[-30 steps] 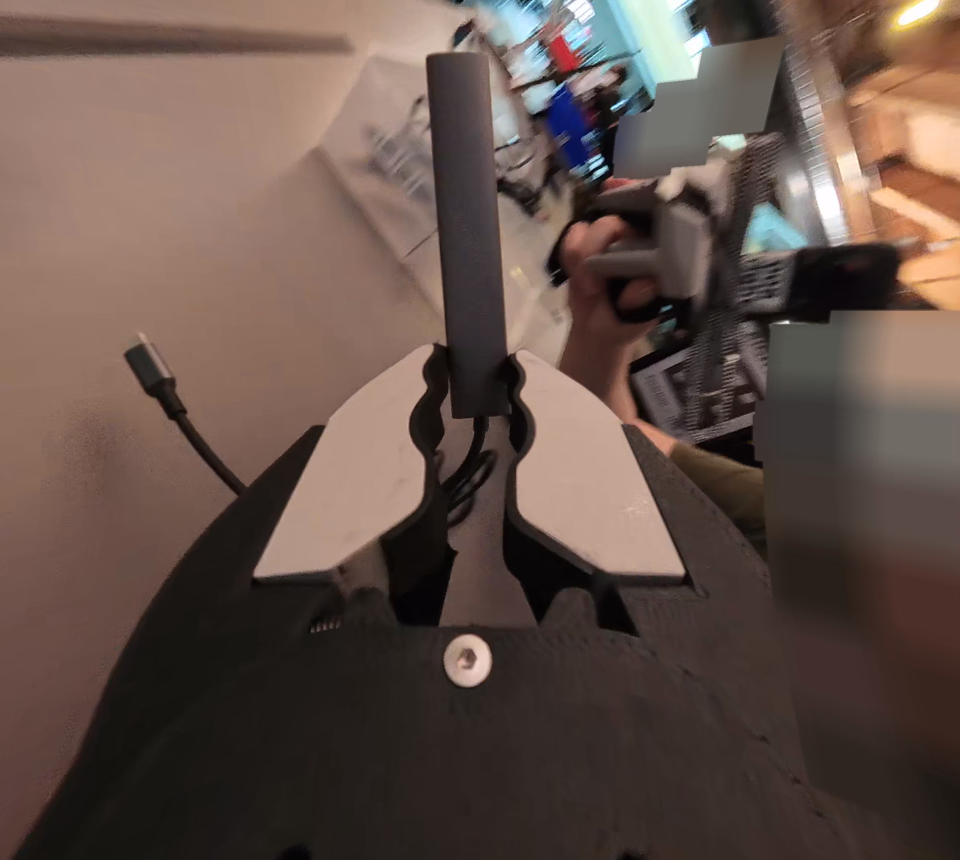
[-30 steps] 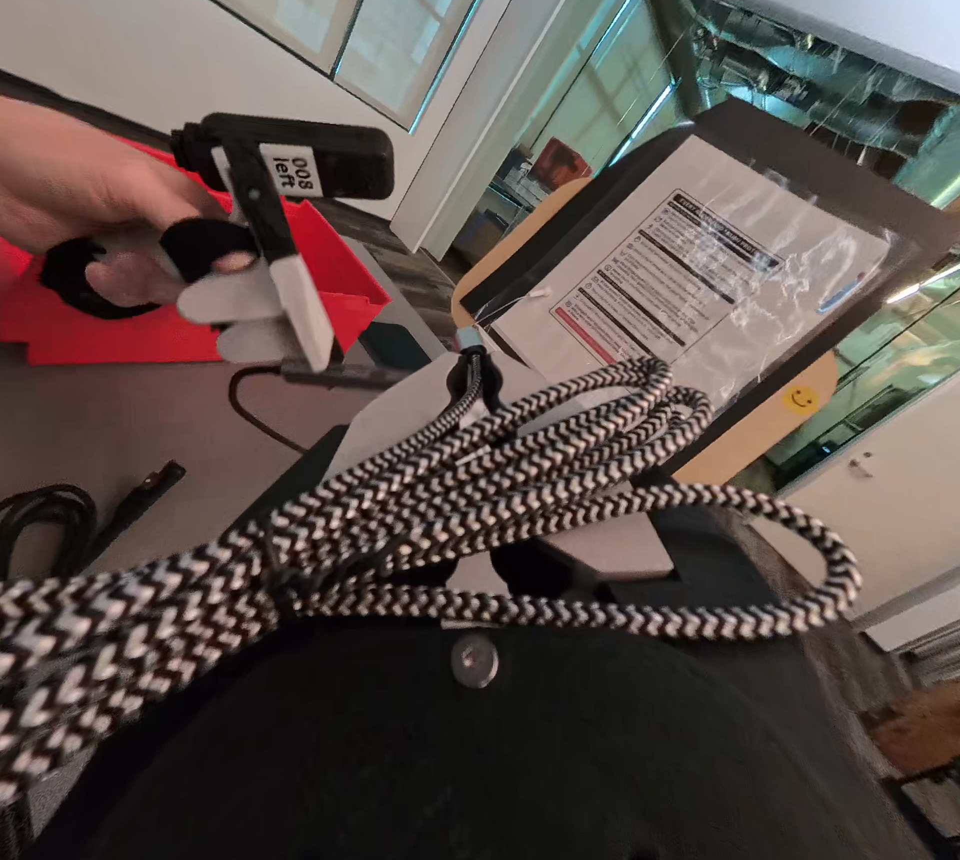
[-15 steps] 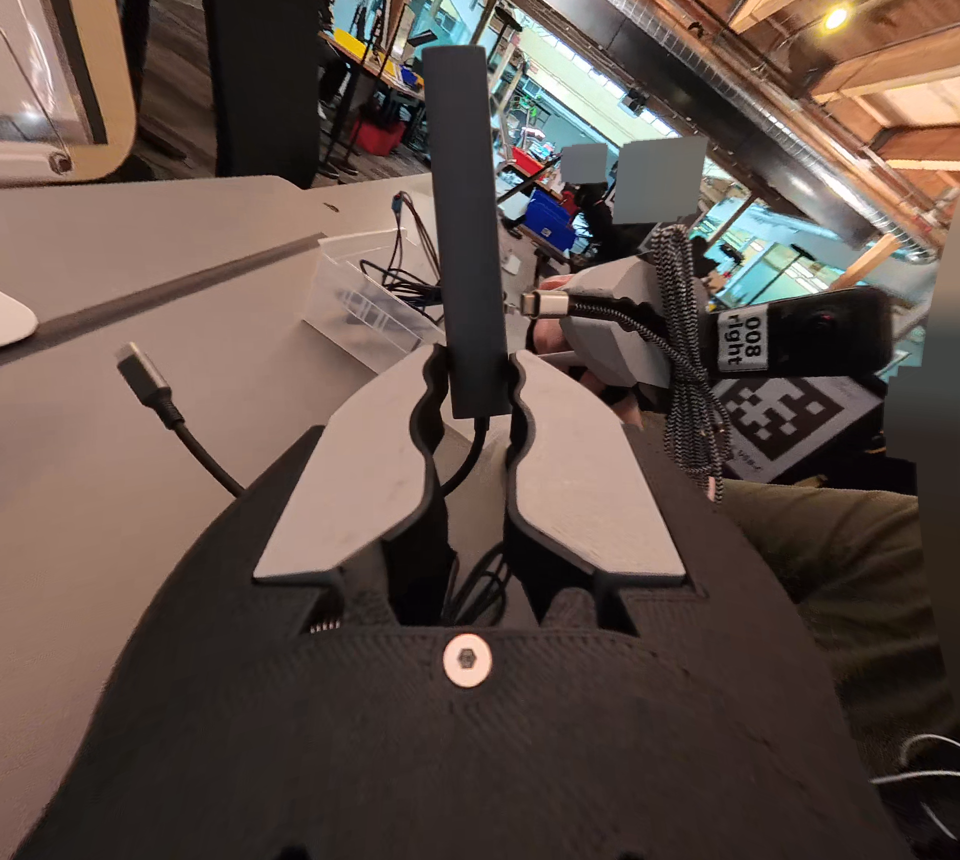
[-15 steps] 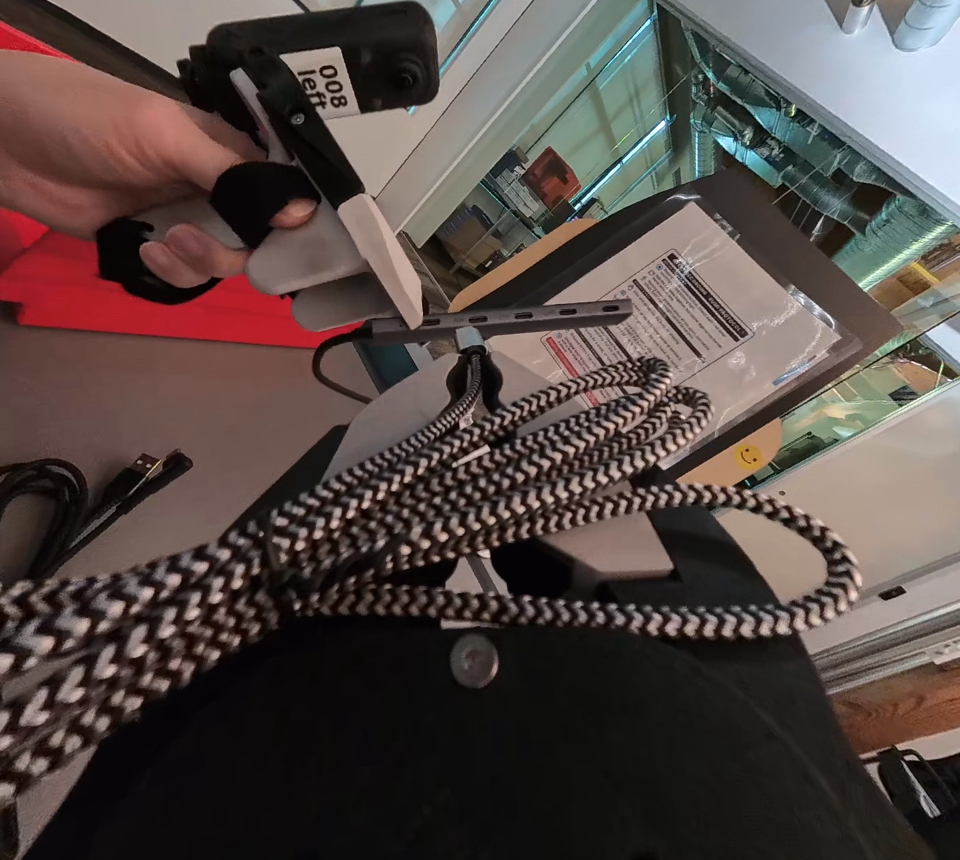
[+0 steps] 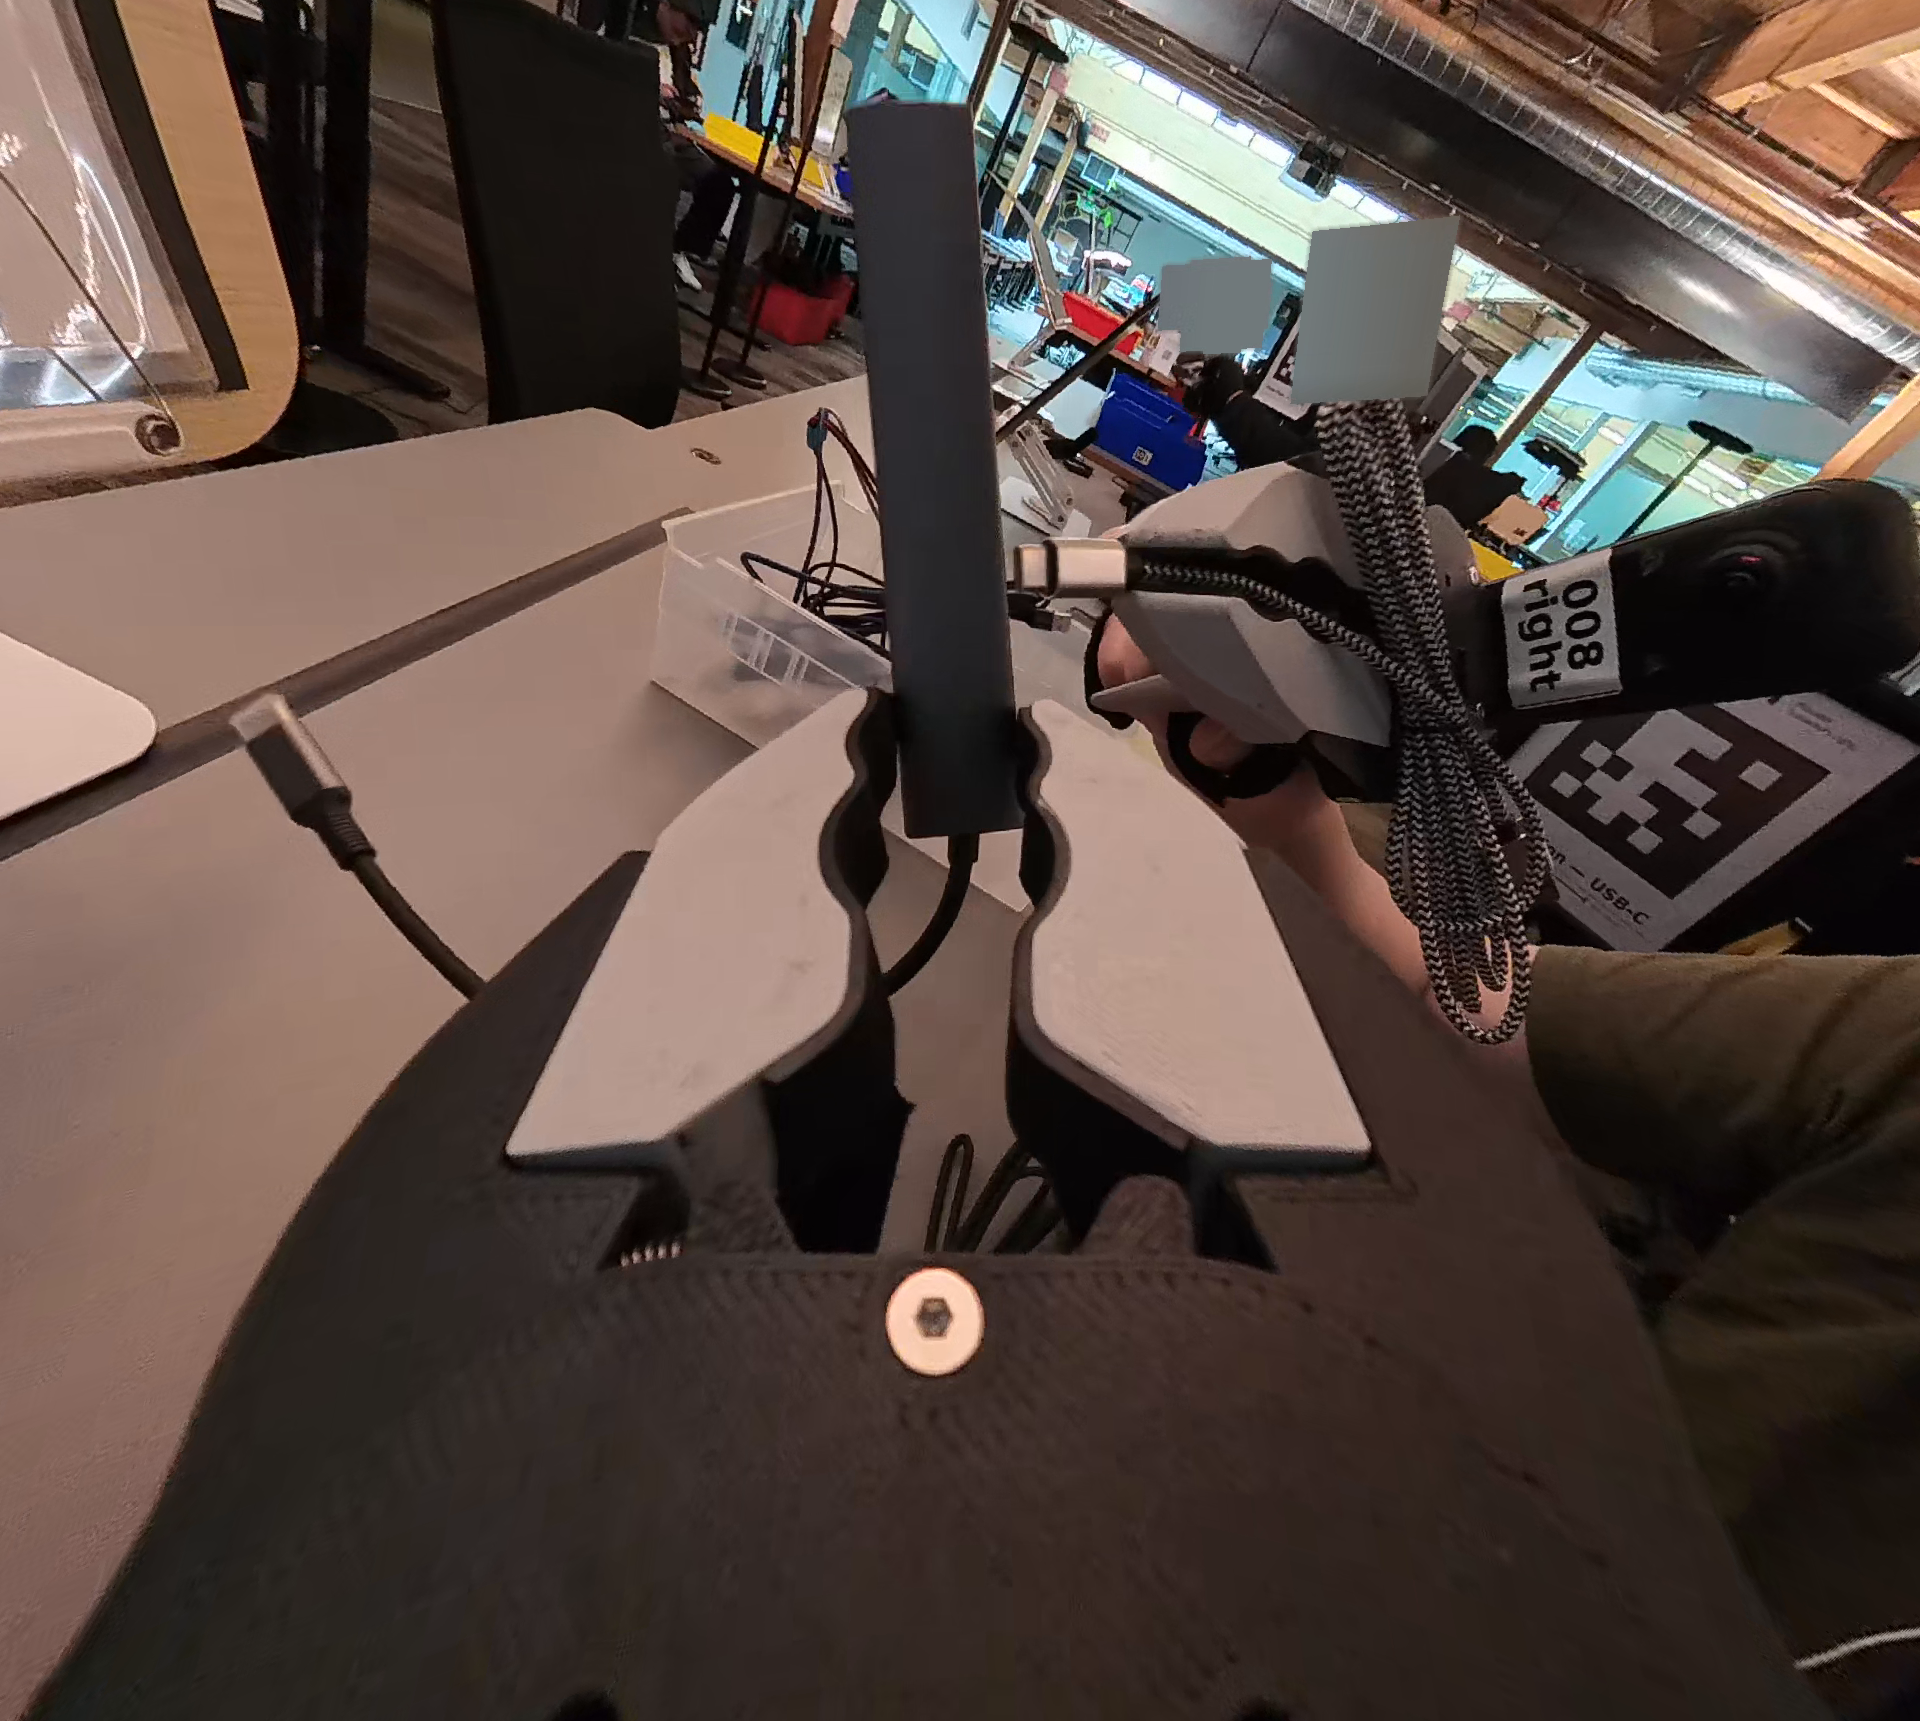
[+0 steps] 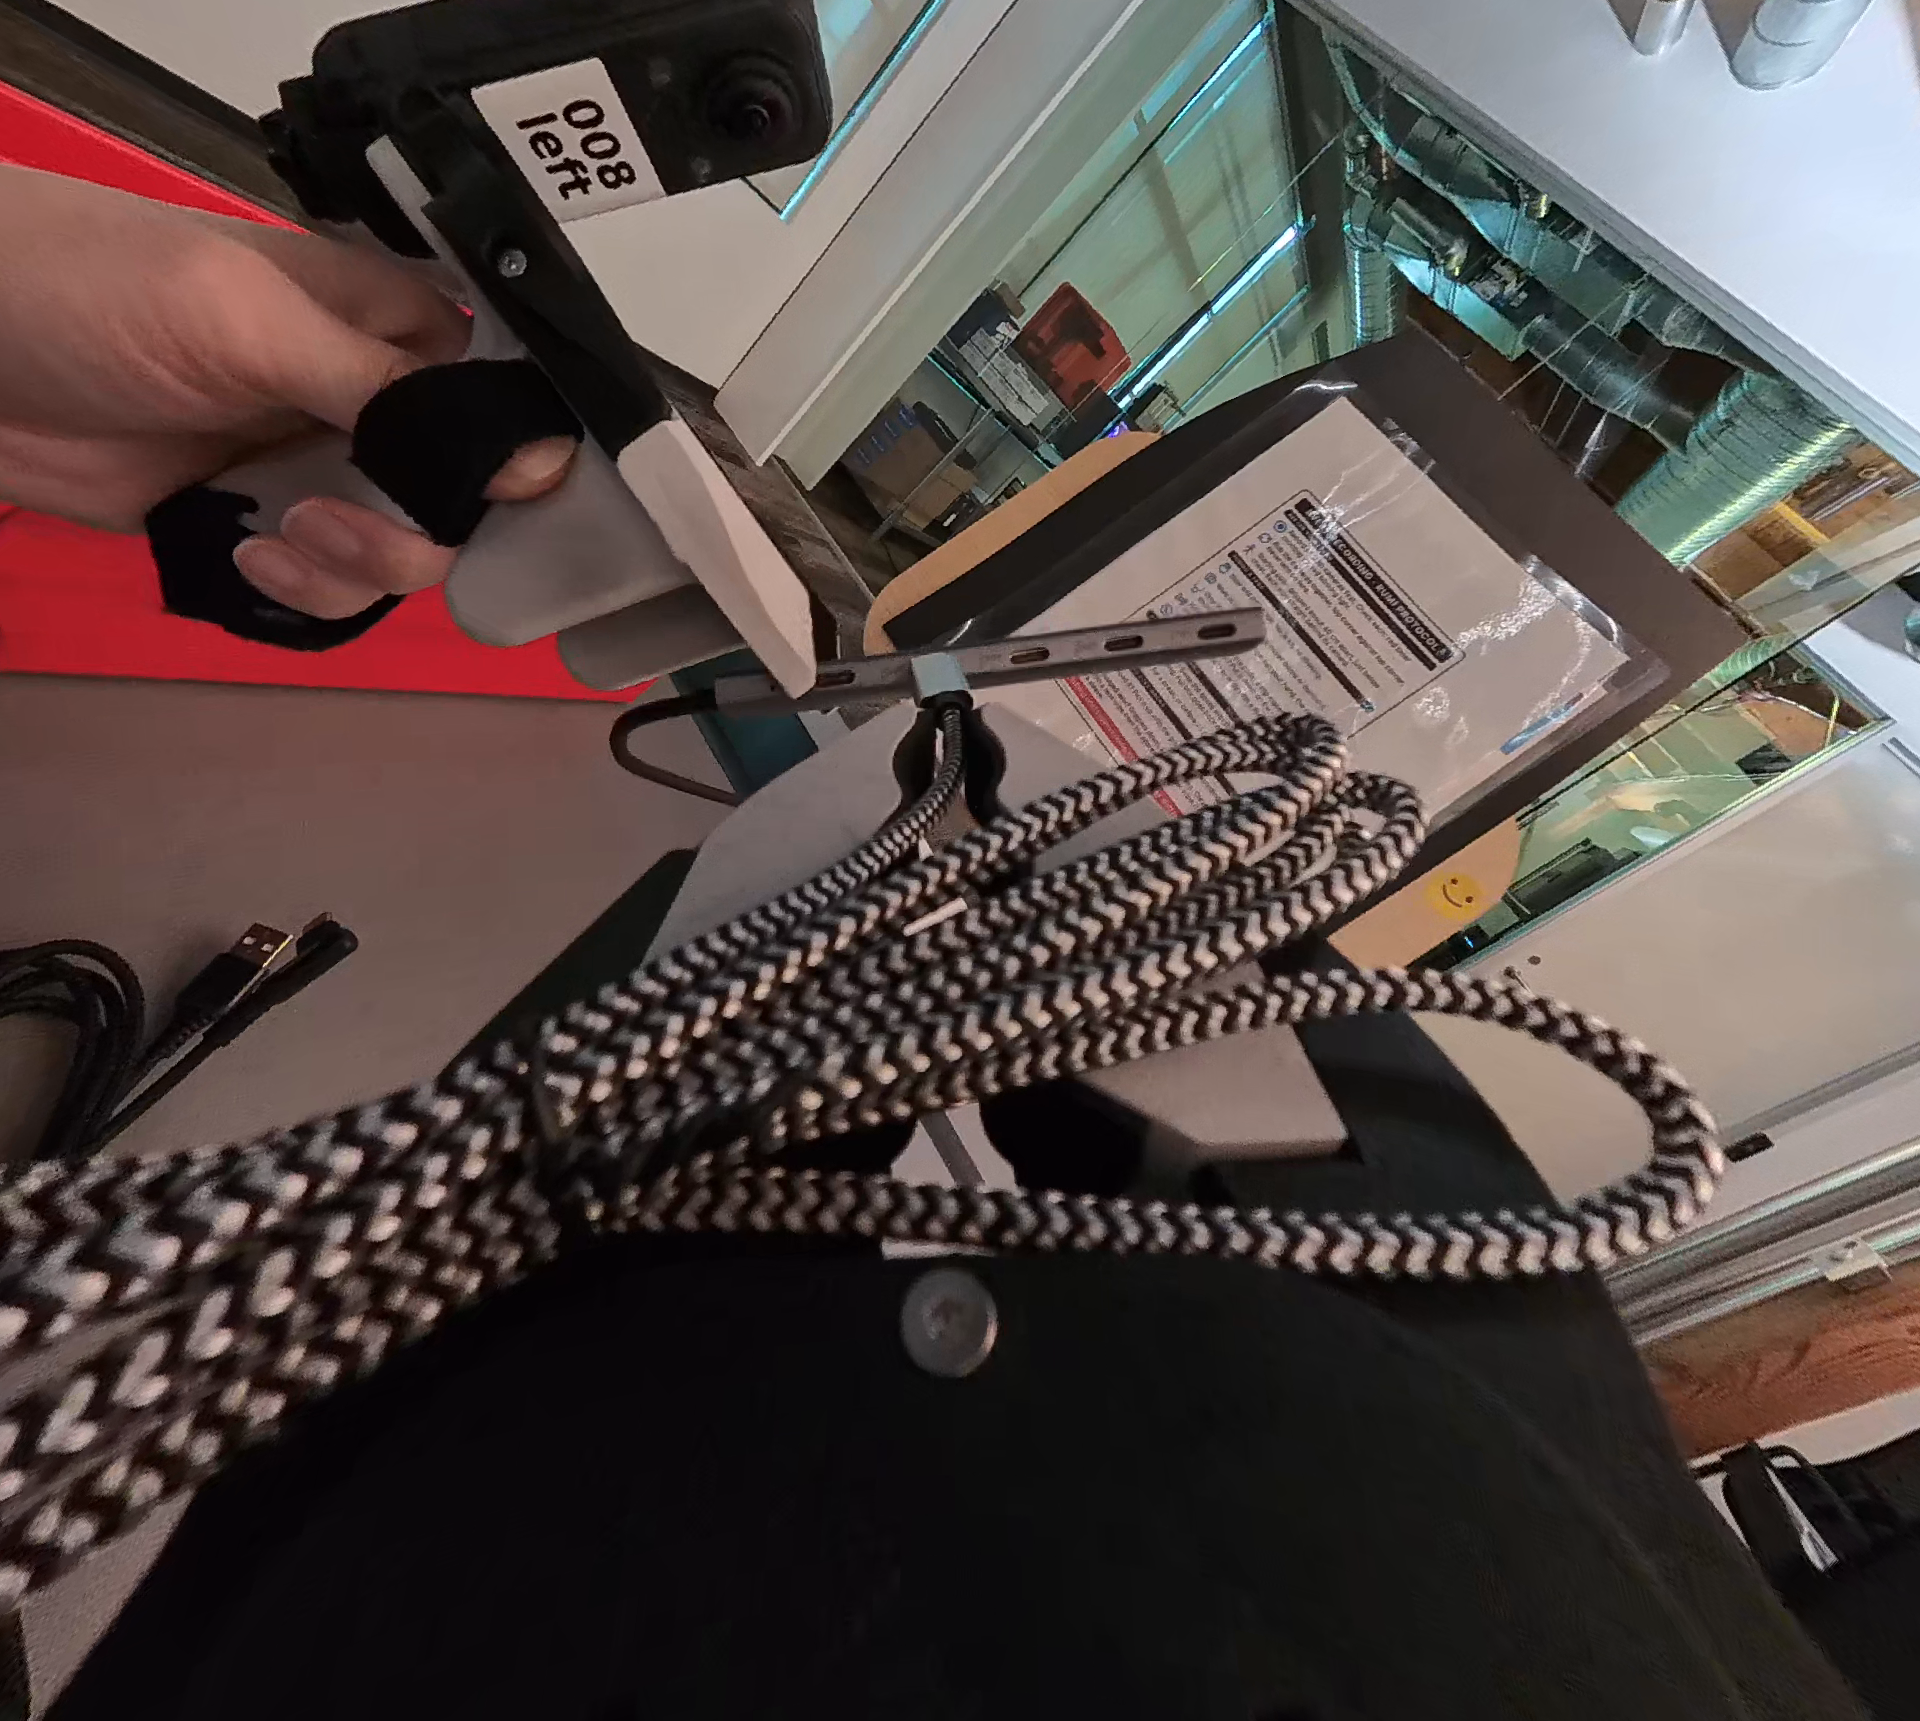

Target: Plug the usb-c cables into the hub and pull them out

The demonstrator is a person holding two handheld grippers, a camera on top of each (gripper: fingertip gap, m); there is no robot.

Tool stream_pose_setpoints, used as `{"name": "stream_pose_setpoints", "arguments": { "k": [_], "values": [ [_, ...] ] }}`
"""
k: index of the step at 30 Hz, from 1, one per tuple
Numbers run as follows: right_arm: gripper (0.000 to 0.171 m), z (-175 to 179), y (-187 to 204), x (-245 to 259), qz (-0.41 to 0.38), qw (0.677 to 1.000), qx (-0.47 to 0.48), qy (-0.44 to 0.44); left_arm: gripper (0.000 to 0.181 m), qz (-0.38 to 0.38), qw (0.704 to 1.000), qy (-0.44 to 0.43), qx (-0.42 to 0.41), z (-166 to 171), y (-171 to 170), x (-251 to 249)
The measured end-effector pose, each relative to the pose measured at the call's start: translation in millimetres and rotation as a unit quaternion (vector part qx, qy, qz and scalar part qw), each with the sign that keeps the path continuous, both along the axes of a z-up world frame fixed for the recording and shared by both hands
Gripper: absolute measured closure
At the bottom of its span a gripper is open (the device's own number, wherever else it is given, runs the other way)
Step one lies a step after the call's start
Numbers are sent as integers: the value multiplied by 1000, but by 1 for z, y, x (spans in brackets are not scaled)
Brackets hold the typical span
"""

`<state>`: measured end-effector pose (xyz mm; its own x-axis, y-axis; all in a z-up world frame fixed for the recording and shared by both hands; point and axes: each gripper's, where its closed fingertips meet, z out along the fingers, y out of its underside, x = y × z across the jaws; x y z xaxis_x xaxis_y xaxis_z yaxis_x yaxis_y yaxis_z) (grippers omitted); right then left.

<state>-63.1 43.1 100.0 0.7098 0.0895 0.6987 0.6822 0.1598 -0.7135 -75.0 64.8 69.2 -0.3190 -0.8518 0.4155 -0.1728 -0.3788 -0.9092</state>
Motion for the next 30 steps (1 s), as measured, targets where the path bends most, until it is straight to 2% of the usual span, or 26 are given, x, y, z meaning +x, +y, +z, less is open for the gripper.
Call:
{"name": "stream_pose_setpoints", "arguments": {
  "k": [10,17,30],
  "values": [
    [166,-3,2,3,-7,1000,-16,-1,160,20,999,3,34,-2,0,1],
    [165,-3,2,4,-13,1000,-25,4,160,14,1000,-2,13,-1,-1,1],
    [165,-8,4,6,-42,998,-52,-4,160,100,981,17,166,-6,5,4]
  ]
}}
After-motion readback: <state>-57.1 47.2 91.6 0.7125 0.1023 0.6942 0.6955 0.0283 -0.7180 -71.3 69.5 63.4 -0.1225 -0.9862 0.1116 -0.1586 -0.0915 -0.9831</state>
